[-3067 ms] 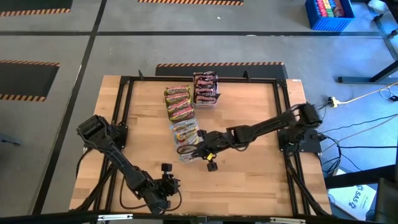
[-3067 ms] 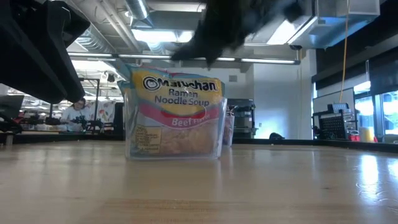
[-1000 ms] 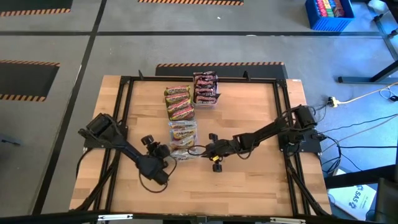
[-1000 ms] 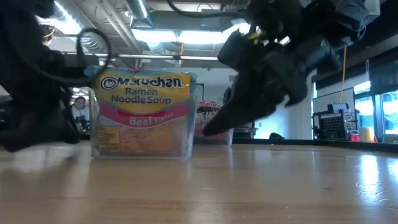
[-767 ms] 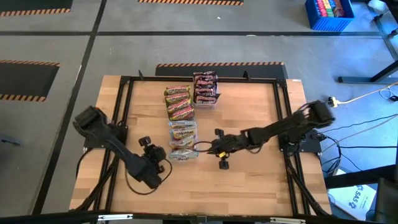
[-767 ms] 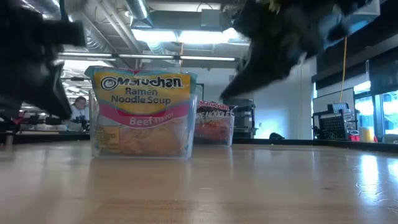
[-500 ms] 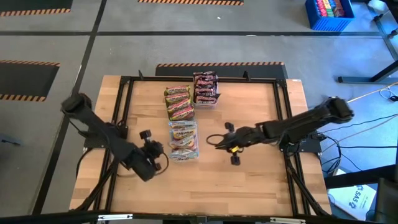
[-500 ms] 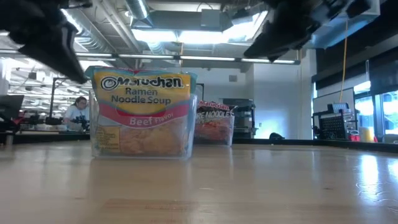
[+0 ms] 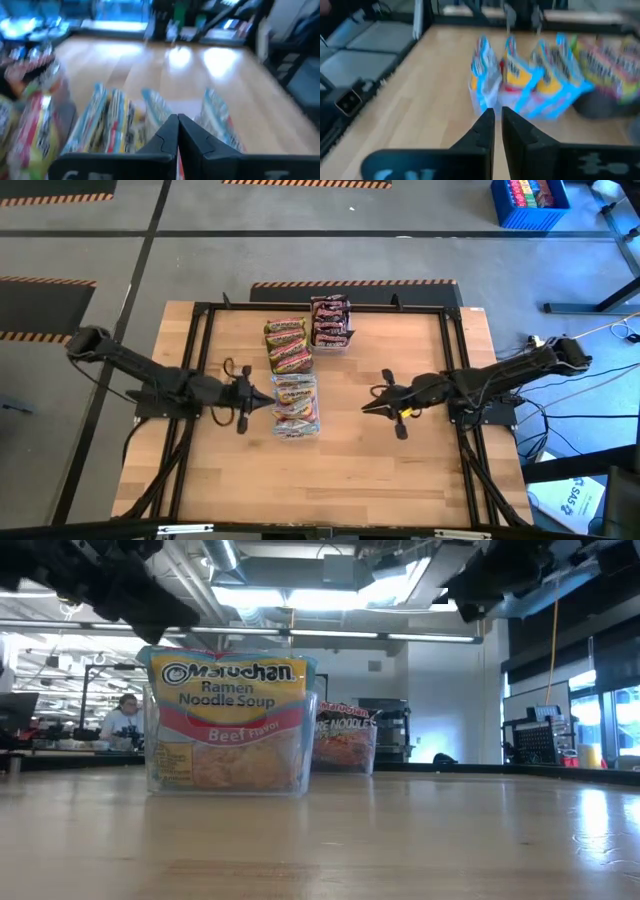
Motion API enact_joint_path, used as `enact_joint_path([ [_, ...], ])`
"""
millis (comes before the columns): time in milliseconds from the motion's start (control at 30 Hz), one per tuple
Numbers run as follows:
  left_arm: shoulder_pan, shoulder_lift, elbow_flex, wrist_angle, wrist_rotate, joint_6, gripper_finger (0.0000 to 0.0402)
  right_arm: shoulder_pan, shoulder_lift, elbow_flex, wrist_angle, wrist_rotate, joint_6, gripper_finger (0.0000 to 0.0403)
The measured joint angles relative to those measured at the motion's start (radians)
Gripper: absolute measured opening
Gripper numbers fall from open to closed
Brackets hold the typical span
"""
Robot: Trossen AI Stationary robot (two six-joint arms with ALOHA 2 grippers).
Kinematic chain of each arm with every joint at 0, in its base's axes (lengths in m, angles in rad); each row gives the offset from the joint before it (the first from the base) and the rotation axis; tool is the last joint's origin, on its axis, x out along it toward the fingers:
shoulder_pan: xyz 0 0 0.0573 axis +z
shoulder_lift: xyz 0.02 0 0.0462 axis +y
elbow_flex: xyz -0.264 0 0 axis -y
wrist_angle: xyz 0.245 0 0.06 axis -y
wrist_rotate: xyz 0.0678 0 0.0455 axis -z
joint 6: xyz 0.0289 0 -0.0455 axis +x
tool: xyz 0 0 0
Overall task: Sort Maruchan noodles
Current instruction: Return to Home Position
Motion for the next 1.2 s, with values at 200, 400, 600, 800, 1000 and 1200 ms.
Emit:
enact_joint_path([
  [200, 0.139, -0.103, -0.137, 0.208, 0.14, 0.063, 0.0002, -0.01, -0.114, -0.074, 0.179, -0.104, -0.069, 0.0019],
  [400, 0.225, -0.219, -0.217, 0.223, 0.139, 0.066, 0.0003, -0.059, -0.284, -0.178, 0.188, -0.105, -0.058, 0.0019],
  [600, 0.268, -0.315, -0.278, 0.225, 0.139, 0.066, 0.0003, -0.107, -0.497, -0.284, 0.162, -0.105, -0.014, 0.0019],
  [800, 0.273, -0.389, -0.326, 0.206, 0.138, 0.068, 0.0002, -0.105, -0.71, -0.373, 0.095, -0.068, 0.018, 0.0019],
  [1000, 0.273, -0.43, -0.326, 0.196, 0.139, 0.088, 0.0003, -0.105, -0.897, -0.476, 0.077, -0.05, 0.021, 0.0019],
  [1200, 0.273, -0.453, -0.326, 0.193, 0.146, 0.091, 0.0004, -0.105, -1.029, -0.576, 0.074, -0.051, 0.042, 0.0019],
])
